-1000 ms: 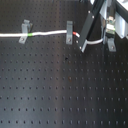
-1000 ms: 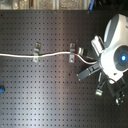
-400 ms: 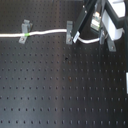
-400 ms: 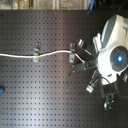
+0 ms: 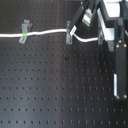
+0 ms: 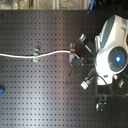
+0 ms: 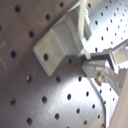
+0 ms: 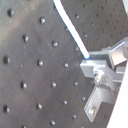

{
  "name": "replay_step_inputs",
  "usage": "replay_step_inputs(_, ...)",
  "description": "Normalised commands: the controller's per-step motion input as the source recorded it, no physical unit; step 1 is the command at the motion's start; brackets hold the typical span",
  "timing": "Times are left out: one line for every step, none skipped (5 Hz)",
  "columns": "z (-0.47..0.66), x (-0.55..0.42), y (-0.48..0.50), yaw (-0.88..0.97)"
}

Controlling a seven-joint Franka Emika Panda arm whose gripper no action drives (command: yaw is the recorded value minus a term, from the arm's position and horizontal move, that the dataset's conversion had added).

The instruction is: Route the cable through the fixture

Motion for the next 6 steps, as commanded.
replay_step_inputs(0.61,0.427,-0.283,0.0)
replay_step_inputs(0.47,0.46,-0.493,-0.38)
replay_step_inputs(0.37,0.434,-0.457,-0.33)
replay_step_inputs(0.19,0.093,-0.114,0.0)
replay_step_inputs(0.0,-0.146,-0.026,0.5)
replay_step_inputs(-0.31,-0.244,-0.173,0.47)
